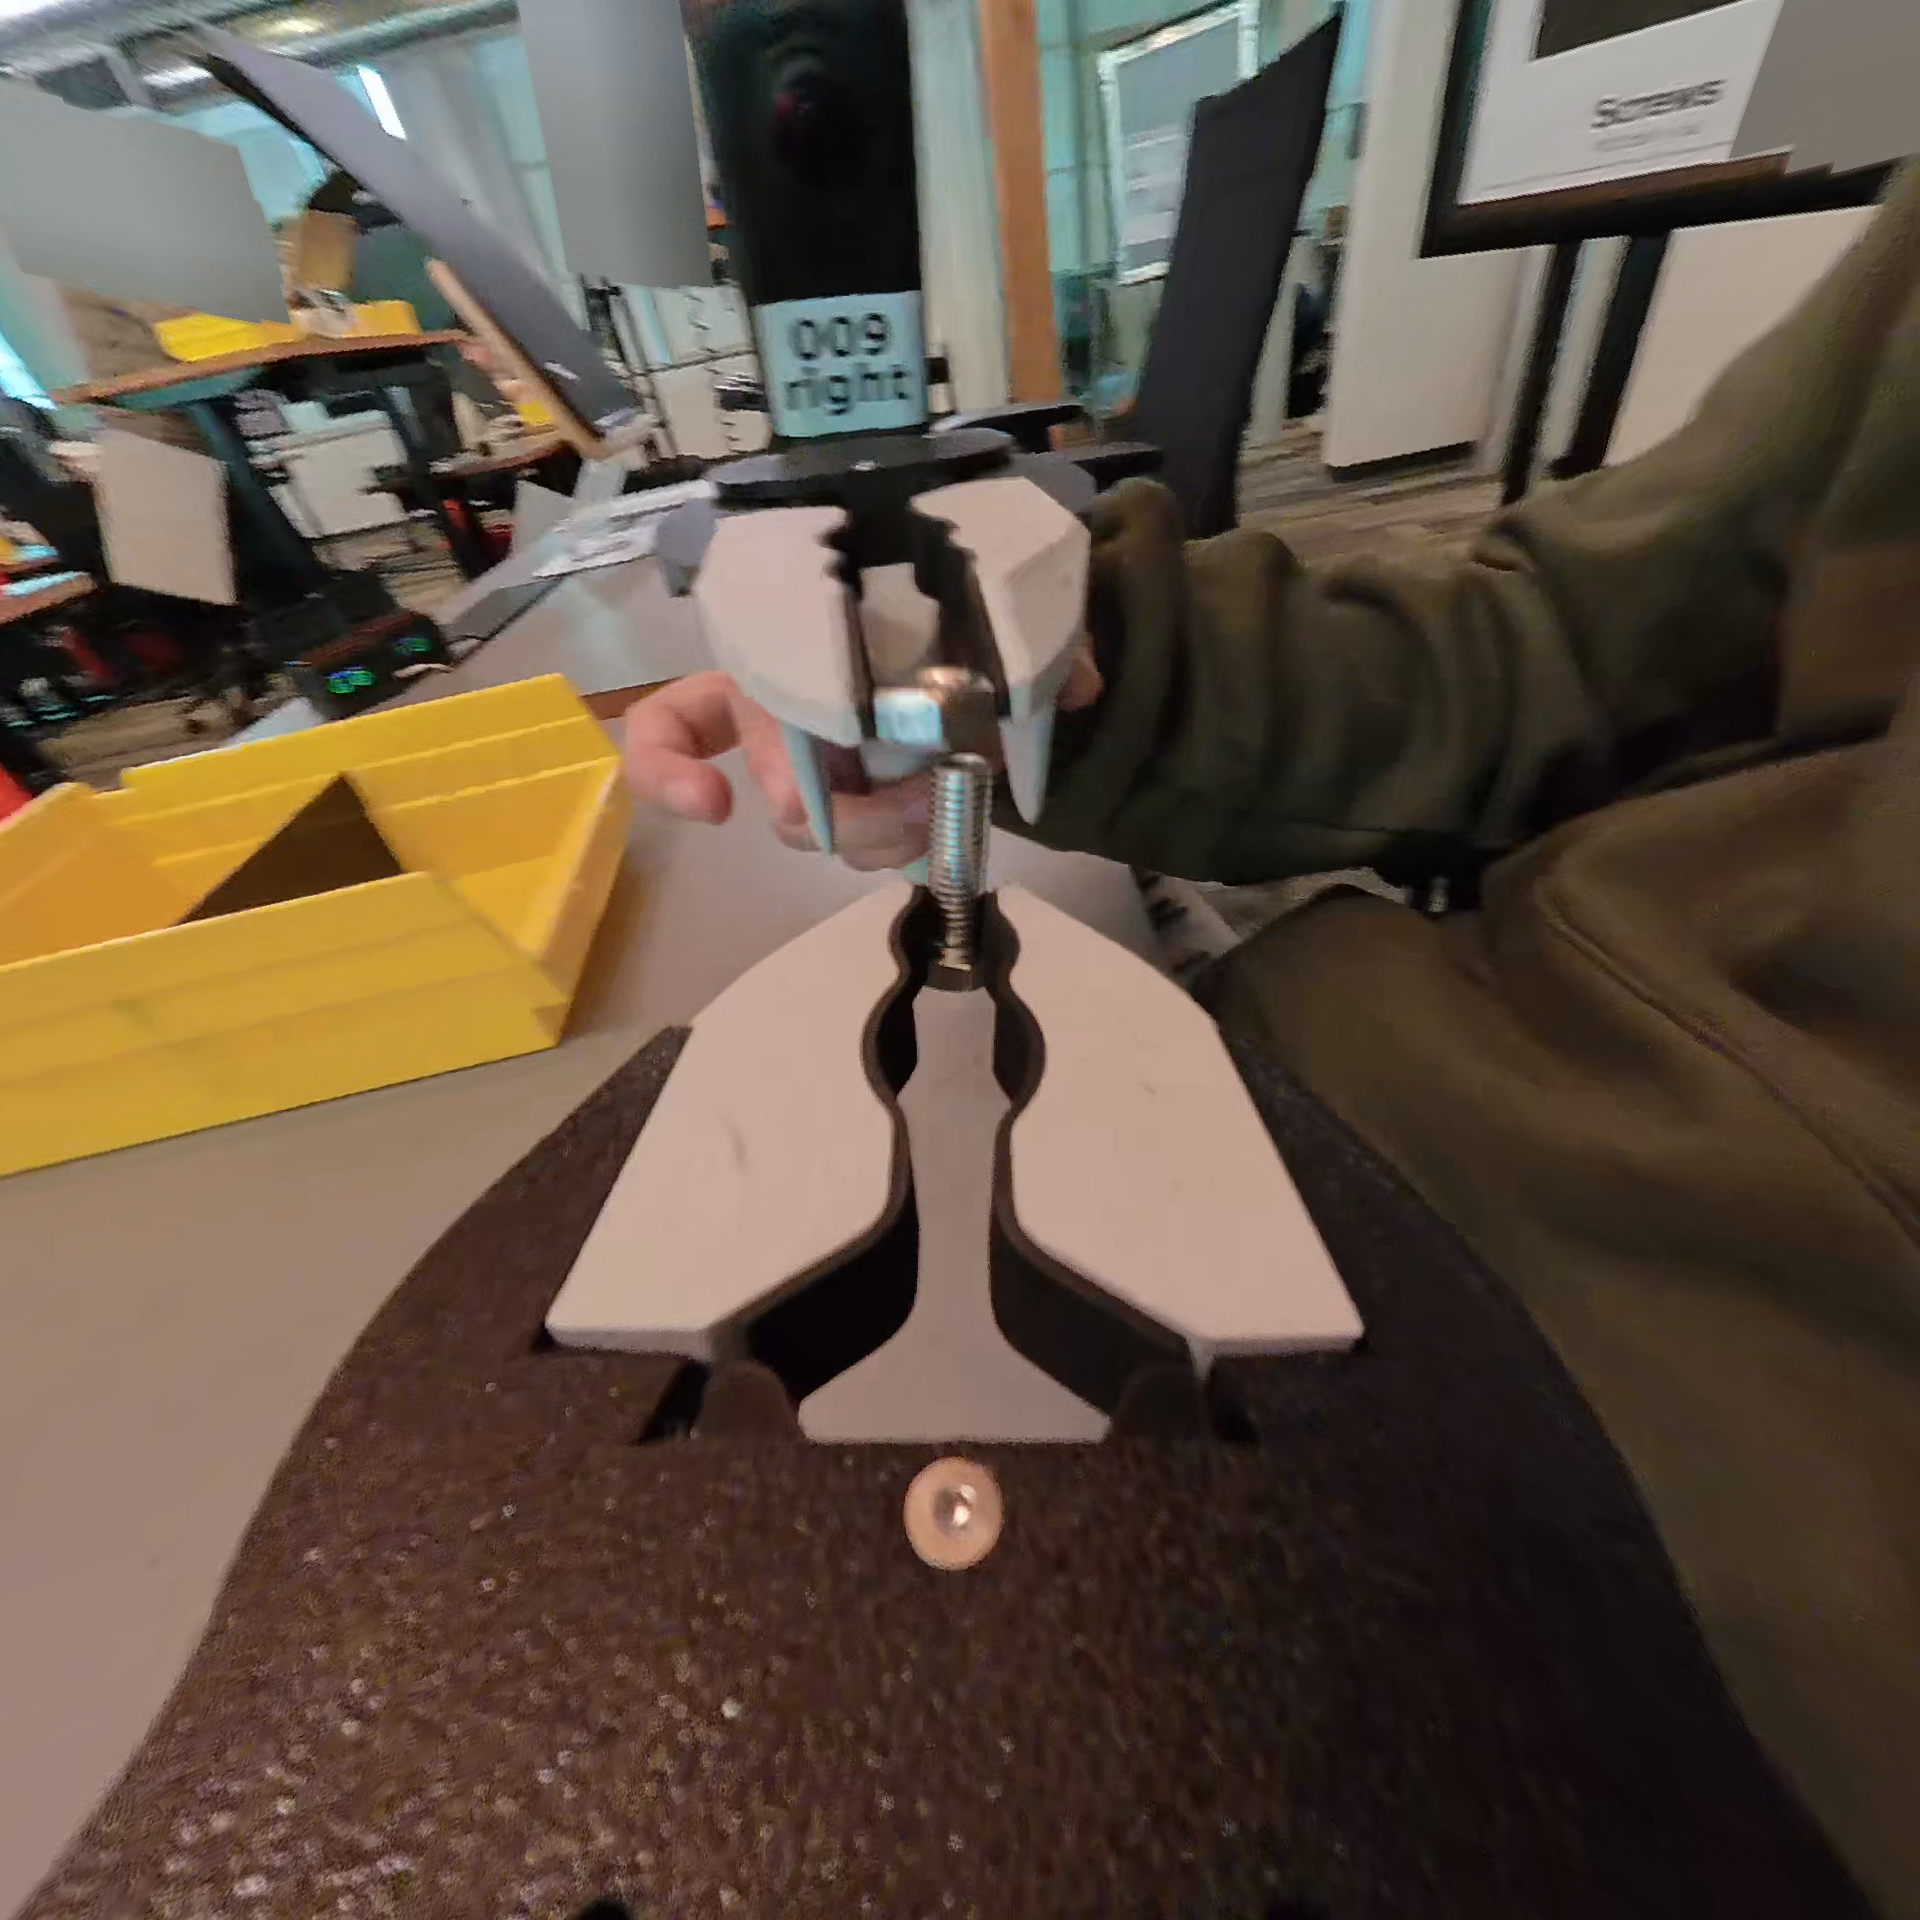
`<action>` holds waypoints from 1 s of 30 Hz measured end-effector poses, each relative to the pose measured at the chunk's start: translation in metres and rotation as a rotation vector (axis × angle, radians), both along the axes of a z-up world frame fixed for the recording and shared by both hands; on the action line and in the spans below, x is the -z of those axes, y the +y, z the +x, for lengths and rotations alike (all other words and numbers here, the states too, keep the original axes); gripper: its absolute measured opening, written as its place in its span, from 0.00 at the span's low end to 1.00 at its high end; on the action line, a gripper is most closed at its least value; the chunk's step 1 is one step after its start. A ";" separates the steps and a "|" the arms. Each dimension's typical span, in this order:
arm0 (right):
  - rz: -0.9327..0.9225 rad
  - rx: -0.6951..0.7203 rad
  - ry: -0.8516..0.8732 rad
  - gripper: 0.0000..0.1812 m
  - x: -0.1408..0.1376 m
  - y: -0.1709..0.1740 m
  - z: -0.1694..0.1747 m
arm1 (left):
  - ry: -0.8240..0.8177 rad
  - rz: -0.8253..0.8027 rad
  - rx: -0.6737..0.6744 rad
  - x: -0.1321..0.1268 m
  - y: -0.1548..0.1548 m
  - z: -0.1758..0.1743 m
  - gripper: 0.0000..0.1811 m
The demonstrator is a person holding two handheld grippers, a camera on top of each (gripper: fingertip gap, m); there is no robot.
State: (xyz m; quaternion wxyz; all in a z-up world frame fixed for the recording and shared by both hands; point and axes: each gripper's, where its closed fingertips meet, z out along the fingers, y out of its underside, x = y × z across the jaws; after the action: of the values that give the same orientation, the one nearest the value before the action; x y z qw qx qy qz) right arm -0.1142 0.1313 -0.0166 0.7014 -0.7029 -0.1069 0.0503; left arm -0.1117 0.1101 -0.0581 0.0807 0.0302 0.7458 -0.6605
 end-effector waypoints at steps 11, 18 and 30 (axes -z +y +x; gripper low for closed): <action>-0.197 1.174 -0.042 0.10 0.034 -0.114 0.180 | 0.065 -0.001 -0.252 0.008 0.014 0.043 0.05; -0.293 1.433 0.019 0.10 0.083 -0.181 0.243 | 0.133 -0.050 -0.323 0.012 0.019 0.058 0.05; -0.257 1.109 -0.099 0.32 0.055 -0.124 0.202 | 0.127 -0.069 -0.376 0.009 0.024 0.064 0.05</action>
State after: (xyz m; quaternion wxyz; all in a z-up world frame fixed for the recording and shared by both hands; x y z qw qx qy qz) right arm 0.0882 0.0071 -0.0713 0.5262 -0.7350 0.2521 -0.3455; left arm -0.0473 0.1344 -0.0667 0.1563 -0.1542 0.7189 -0.6595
